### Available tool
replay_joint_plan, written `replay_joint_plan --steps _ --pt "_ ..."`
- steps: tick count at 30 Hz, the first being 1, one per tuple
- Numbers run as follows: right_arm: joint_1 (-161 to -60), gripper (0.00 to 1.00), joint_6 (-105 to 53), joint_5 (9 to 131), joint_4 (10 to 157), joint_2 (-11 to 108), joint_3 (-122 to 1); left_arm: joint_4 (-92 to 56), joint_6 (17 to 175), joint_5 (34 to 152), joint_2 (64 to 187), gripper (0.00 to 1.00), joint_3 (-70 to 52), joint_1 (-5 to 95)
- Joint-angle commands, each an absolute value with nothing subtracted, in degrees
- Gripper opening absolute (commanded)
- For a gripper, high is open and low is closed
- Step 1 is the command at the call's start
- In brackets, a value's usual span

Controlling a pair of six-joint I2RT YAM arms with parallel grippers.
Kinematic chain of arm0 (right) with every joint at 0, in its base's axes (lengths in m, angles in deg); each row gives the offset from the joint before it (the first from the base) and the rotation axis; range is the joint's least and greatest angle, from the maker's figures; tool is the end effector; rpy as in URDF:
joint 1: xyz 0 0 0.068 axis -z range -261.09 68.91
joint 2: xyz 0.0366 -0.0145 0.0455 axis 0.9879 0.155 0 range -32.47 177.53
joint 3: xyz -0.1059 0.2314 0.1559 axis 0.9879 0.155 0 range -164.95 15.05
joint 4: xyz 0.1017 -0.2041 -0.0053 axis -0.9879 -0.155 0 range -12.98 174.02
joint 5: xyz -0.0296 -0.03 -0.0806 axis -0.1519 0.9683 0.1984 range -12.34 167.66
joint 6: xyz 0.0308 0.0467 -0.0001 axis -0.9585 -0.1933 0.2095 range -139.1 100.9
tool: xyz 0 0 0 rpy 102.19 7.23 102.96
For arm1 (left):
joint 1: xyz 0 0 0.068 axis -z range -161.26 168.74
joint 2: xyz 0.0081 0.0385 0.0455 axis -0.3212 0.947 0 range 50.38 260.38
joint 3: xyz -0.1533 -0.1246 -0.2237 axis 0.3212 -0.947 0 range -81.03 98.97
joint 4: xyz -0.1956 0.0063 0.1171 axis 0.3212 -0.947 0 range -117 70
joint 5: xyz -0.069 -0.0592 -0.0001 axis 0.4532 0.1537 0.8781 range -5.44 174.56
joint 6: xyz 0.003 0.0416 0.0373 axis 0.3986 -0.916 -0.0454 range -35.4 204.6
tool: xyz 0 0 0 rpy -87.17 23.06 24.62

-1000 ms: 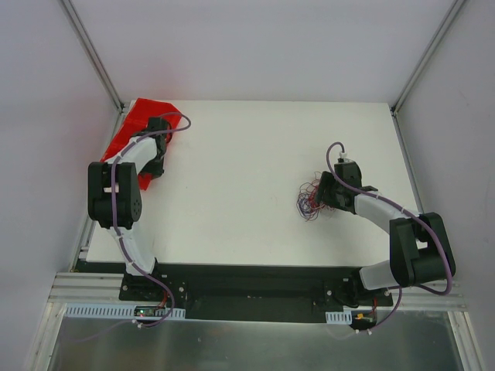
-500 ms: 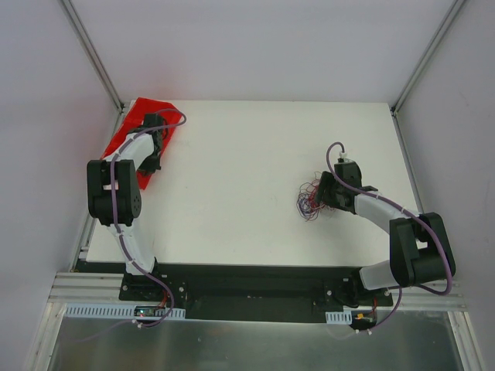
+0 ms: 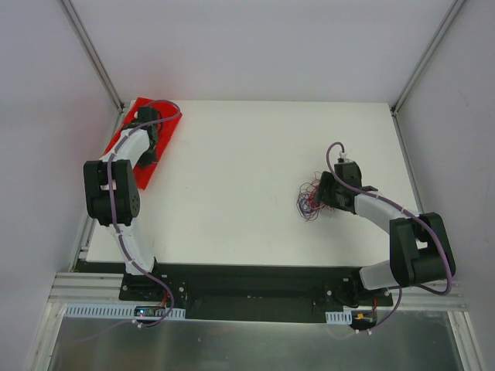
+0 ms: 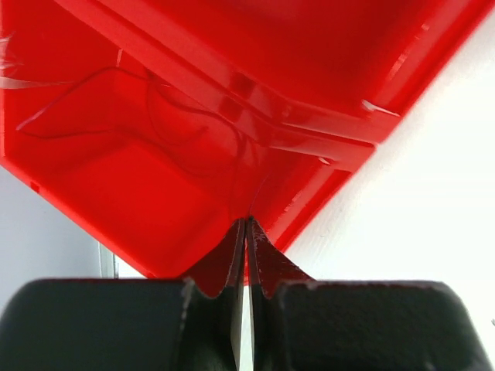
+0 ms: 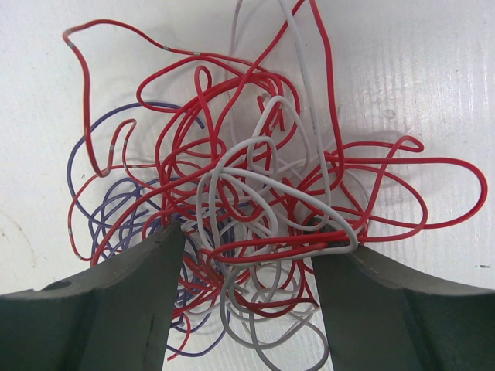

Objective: Untangle the cables

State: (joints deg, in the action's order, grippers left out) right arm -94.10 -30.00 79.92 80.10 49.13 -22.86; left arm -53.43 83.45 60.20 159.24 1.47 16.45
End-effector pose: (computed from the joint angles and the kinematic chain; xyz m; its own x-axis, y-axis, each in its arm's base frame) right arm 0.2401 0.0540 0.2167 -0.7443 0.0219 -0.6675 -0.0595 0.9933 0.0989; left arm 0.3818 0.0312 0.2549 -0.8683 -0.0163 -0.4958 -0.2262 0.9025 0.3664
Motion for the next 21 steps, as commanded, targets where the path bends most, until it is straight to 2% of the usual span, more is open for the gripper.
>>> replay_joint_plan --steps 1,5,8,11,18,21 --pt "-94.7 0.68 -29.8 78.4 78.1 49.6 -21.9 -54.5 86.7 60.5 158.6 0.0 4.4 13.6" --pt "-94.7 0.68 -29.8 78.4 78.1 49.6 -22.0 -54.8 88.6 61.5 158.9 0.0 4.9 11.1" --pt "-94.7 0.68 -29.7 78.3 78.1 49.6 -22.0 -55.0 90.1 63.5 157.3 0.21 4.7 10.7" --pt "-94.7 0.68 -29.7 78.3 78.1 49.4 -21.9 -54.9 91.8 65.9 153.8 0.38 3.5 10.7" --pt "-96.2 0.68 -28.9 80.1 77.9 49.5 -22.5 -53.7 92.0 72.8 146.3 0.43 0.9 12.8" --pt "-97.7 0.67 -28.1 81.0 77.4 49.8 -23.0 -53.3 92.4 74.0 144.7 0.51 0.7 14.0"
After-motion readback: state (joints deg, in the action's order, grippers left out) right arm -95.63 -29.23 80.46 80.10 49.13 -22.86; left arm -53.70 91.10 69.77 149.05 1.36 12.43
